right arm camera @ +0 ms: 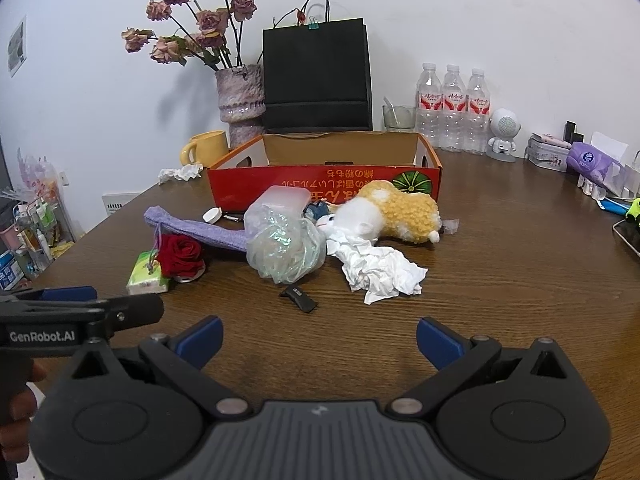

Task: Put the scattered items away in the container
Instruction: 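Reach both tools toward the scattered items on the table, then grasp the green tissue pack with left tool while right tool grasps white tissue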

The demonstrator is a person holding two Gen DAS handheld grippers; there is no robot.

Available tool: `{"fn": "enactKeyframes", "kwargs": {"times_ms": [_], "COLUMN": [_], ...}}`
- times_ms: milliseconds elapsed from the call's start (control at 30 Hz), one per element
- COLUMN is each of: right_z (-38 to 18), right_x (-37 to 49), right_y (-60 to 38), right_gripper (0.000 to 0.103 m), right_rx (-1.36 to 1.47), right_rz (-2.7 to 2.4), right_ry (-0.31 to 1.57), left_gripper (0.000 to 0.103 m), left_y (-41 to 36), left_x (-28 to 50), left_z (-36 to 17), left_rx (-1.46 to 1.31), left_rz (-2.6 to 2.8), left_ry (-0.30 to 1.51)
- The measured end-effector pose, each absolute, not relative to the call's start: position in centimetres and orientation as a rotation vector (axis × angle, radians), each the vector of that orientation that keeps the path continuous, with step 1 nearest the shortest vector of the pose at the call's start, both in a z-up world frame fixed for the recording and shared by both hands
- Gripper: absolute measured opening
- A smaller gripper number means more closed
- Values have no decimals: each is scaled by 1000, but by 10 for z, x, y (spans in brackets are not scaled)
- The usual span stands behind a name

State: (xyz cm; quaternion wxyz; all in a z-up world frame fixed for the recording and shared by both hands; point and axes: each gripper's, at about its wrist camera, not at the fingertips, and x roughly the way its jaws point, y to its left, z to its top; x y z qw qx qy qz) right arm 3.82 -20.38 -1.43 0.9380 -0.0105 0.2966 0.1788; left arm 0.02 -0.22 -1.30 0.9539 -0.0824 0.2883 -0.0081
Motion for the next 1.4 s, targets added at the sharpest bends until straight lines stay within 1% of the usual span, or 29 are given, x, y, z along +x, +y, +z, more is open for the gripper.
{"fn": "enactKeyframes", "kwargs": {"times_ms": [900, 1300, 1400], "right_z": [-21, -34, -38], "right_x": [47, 86, 102], "right_y": [-202, -203, -206], "right_gripper": [103, 103, 101], "right_rx": [-27, -64, -69], "right_rz": [364, 315, 299], "right_ry": [636, 635, 641], "left_gripper": [103, 103, 95], "left_y": [3, 26, 35], "left_x": [10, 49, 61], "left_z": [-21, -30, -35], "left_rx": [-184, -131, -114], "left_rz": [1, 114, 125], "left_ry": [620, 602, 621]}}
